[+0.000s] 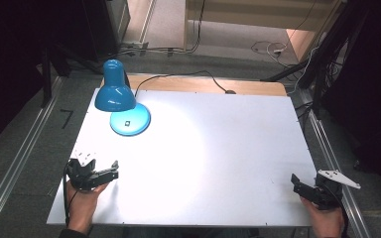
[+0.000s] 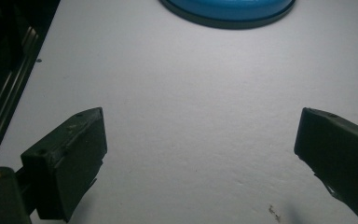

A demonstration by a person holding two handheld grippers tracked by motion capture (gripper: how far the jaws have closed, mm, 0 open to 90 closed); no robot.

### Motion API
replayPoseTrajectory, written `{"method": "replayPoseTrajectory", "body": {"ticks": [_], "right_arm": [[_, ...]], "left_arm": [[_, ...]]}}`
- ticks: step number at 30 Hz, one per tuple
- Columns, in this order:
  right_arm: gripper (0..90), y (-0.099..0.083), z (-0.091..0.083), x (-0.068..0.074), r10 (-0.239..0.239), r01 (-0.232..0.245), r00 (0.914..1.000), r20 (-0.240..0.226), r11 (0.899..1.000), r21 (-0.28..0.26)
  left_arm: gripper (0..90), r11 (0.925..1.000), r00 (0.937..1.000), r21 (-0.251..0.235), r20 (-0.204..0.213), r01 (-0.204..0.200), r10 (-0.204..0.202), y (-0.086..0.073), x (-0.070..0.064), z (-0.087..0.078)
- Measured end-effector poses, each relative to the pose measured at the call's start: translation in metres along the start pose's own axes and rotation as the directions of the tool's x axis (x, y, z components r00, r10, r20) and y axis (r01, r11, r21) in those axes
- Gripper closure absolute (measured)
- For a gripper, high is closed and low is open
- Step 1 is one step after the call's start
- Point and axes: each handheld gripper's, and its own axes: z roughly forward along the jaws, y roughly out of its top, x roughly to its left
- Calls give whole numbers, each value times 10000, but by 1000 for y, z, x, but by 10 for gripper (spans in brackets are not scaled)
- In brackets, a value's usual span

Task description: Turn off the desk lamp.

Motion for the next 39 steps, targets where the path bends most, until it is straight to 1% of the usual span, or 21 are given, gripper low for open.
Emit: {"method": "replayPoseTrajectory", "body": {"ticks": [2, 4, 7, 16, 21, 25, 30, 35, 39], "right_arm": [[127, 0, -1, -1, -7, 7, 10000, 1, 10000, -25], [127, -1, -1, -1, 5, -5, 10000, -3, 10000, -19], [128, 0, -1, -1, 26, -26, 10000, -23, 10000, -4], [127, 1, 1, 4, -73, 73, 9999, -133, 10000, 33], [127, 2, 1, 5, -108, 108, 9998, -158, 9999, 13], [127, 2, 1, 3, -82, 82, 9999, -141, 10000, 10], [128, 2, 1, 4, -122, 123, 9998, -143, 9999, 21], [127, 2, 1, 5, -121, 122, 9998, -153, 9999, 30], [128, 2, 1, 6, -155, 156, 9998, -160, 9999, 28]], "left_arm": [[28, 10000, 10000, -22, -41, 3, -3, 0, 1, 0], [28, 9999, 9998, -128, -152, 95, -97, 0, 2, -1], [28, 9995, 9996, -217, -198, 208, -212, 0, 4, -3], [29, 9992, 9988, -201, -332, 351, -358, 1, 7, -2], [29, 9987, 9985, -241, -273, 460, -466, 1, 7, -3], [37, 9990, 9992, -233, -140, 380, -383, 2, 5, -2], [38, 9987, 9990, -288, -115, 418, -421, 3, 3, -2], [40, 9988, 9991, -238, -75, 418, -420, 4, 3, -2], [43, 9983, 9990, -370, -23, 452, -453, 6, 3, -1]]}}
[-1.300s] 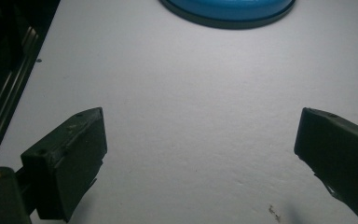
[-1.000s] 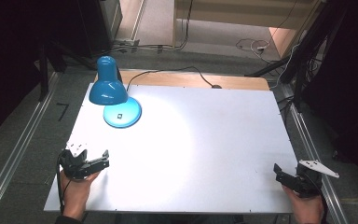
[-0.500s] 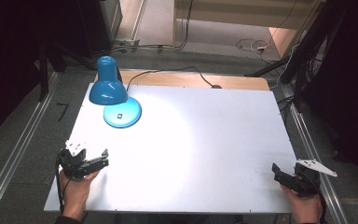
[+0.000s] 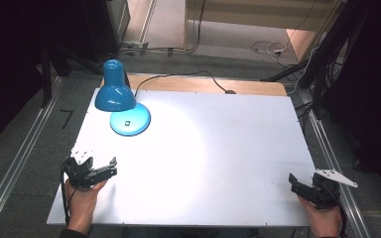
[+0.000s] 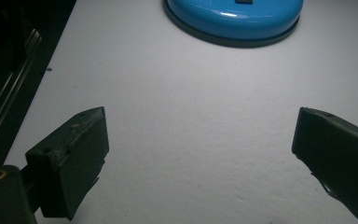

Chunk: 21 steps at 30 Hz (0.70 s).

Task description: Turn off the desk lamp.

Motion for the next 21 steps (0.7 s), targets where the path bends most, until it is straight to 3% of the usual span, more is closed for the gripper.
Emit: {"method": "replayPoseTrajectory", "body": {"ticks": [21], "right_arm": [[129, 0, 1, 0, 18, -17, 10000, -57, 10000, 51]], "left_arm": [[57, 10000, 9998, -75, 171, -27, 28, 14, 0, 15]]}}
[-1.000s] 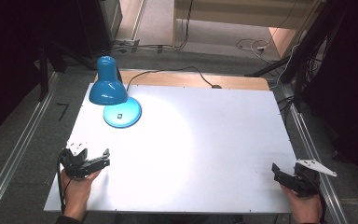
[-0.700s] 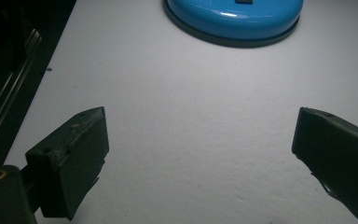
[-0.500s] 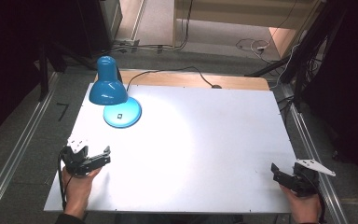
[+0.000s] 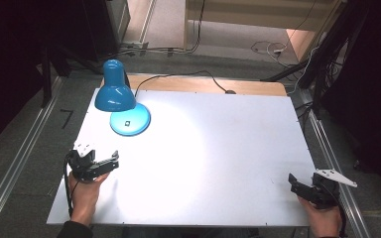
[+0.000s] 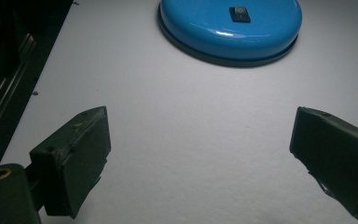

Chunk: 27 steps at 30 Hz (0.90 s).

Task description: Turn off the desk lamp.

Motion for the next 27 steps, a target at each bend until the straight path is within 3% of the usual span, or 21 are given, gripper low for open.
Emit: {"method": "replayPoseTrajectory", "body": {"ticks": [27], "right_arm": [[130, 0, 0, 1, -24, 24, 10000, 7, 10000, 18]], "left_arm": [[125, 9996, 9994, -158, 258, -231, 235, 15, -8, 17]]}}
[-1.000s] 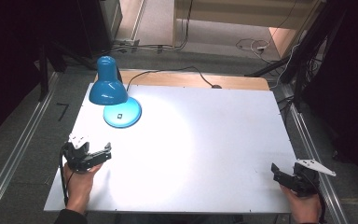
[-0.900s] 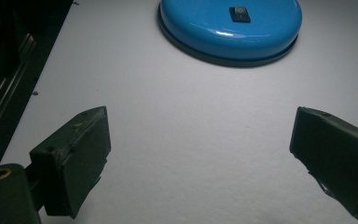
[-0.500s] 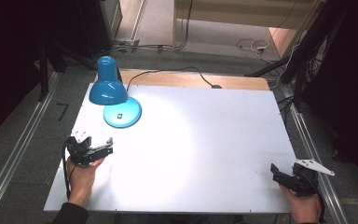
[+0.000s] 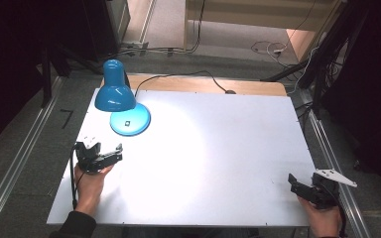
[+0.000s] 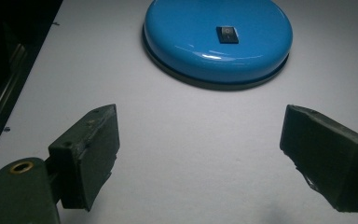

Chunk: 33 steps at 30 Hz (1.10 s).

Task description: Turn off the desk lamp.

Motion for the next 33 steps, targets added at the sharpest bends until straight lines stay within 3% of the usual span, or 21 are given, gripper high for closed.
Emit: {"method": "replayPoseTrajectory", "body": {"ticks": [3, 17, 33], "right_arm": [[130, 0, 0, -1, -8, 8, 10000, -7, 10000, -3], [130, 0, 2, 0, 35, -35, 9999, -131, 10000, 17], [135, 0, 1, -1, 23, -22, 9998, -214, 10000, 19]], "left_arm": [[154, 10000, 9998, -82, 200, 1, 1, 2, -2, 2], [170, 9999, 9995, -92, 303, 42, -39, 13, -1, 11], [303, 9996, 9985, -274, 542, 12, 3, 23, -1, 21]]}}
